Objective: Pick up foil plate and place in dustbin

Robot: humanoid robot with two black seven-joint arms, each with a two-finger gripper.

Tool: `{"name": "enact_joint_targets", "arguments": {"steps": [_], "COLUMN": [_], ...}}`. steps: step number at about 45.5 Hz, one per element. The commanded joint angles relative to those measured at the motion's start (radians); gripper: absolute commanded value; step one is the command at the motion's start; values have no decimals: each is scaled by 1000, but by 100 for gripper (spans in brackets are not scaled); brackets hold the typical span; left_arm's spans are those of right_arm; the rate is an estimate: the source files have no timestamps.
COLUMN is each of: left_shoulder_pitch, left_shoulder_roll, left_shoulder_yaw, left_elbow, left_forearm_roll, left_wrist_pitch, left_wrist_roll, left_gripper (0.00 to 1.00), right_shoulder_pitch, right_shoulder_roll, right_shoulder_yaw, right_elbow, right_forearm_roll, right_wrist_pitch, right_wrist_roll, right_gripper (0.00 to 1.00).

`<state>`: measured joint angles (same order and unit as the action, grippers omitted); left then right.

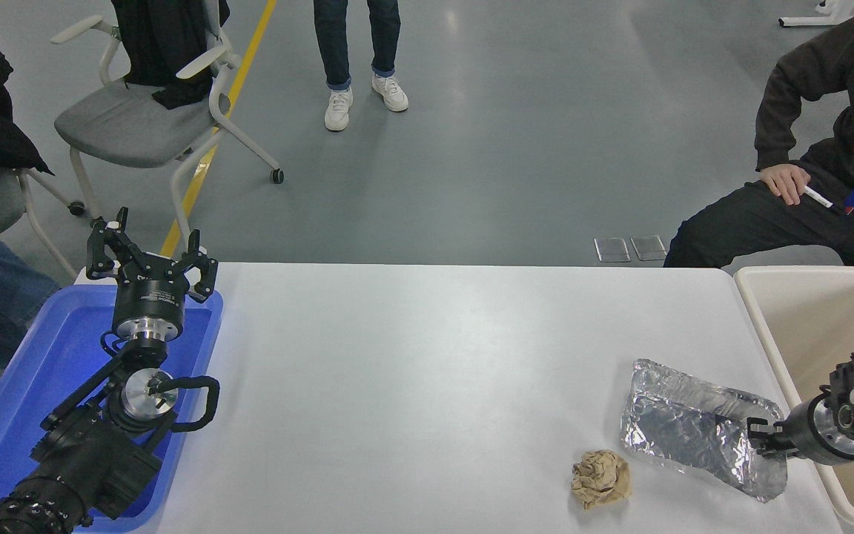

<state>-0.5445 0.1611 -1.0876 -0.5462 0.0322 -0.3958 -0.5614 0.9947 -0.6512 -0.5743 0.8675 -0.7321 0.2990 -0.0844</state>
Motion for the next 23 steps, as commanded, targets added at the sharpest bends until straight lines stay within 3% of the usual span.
{"name": "enact_joint_targets", "arguments": {"steps": [1, 8, 14, 23], "left_shoulder_pitch": [0, 0, -2, -2], "left_shoulder_roll": [0, 0, 0, 0], "left_shoulder_yaw": [0, 0, 0, 0], "left_elbow": [0, 0, 0, -1], "left_forearm_roll": [0, 0, 2, 2], "left_wrist_pitch": [0, 0, 0, 0], "left_wrist_roll": [0, 0, 0, 1], "left_gripper": [99, 99, 99, 99], "right_shoulder_pitch": [-1, 42, 166, 482], "right_shoulder_roll": [5, -14, -99, -188], "right_shoulder_yaw": [5, 5, -22, -229], "right_elbow": [2, 24, 113, 280], "right_forearm_roll": [0, 13, 23, 34], "right_wrist_pitch": [-4, -3, 9, 37], "right_wrist_roll": [2, 2, 2, 0], "right_gripper": [0, 0, 0, 0]}}
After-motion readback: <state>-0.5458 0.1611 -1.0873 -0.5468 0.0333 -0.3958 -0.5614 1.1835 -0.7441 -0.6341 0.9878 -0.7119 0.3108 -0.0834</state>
